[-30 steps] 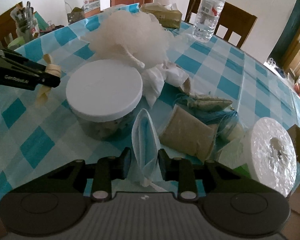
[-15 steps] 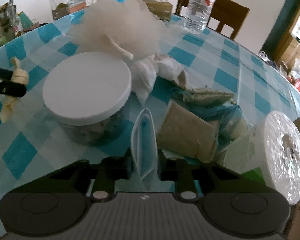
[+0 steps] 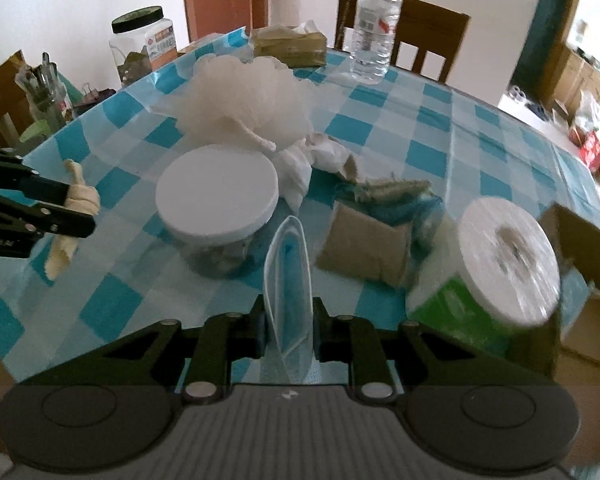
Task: Organize soft objects
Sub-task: 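Carry the mask and strip to the cardboard box and release the mask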
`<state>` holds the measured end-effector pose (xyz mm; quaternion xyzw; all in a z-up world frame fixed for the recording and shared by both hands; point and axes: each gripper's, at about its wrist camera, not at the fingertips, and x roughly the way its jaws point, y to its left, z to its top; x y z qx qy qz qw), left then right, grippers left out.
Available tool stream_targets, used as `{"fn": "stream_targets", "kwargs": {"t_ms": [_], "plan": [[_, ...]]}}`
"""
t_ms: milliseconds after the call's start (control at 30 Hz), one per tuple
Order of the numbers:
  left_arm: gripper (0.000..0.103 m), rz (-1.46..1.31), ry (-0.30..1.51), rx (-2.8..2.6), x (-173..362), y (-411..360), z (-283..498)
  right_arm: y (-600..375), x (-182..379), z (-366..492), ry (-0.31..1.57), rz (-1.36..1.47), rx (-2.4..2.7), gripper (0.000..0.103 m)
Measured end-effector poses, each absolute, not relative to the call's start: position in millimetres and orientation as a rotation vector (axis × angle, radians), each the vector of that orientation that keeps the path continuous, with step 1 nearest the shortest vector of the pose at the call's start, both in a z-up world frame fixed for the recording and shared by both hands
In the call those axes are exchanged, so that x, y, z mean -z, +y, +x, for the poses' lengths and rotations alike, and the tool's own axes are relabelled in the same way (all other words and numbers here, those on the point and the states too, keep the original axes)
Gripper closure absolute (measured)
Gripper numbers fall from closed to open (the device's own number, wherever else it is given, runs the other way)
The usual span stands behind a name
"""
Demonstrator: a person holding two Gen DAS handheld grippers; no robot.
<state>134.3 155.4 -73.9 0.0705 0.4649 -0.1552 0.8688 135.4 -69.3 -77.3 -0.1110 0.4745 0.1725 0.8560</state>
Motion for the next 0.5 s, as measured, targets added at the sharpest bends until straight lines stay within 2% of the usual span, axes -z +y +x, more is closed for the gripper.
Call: {"fn": "stream_targets", "kwargs": {"t_ms": [267,500], "plan": [[0.068,0.228,0.979,0.450,58.9,120.7,120.8,-108.9,55.8,97.3,0.997,-0.196,-0.297,0.079],[0.068,0.264,0.962,0.524,46.1,59.2,115.9,-169.9,45.0,81.2,0.989,-0.184,-0.253,0.079]]}}
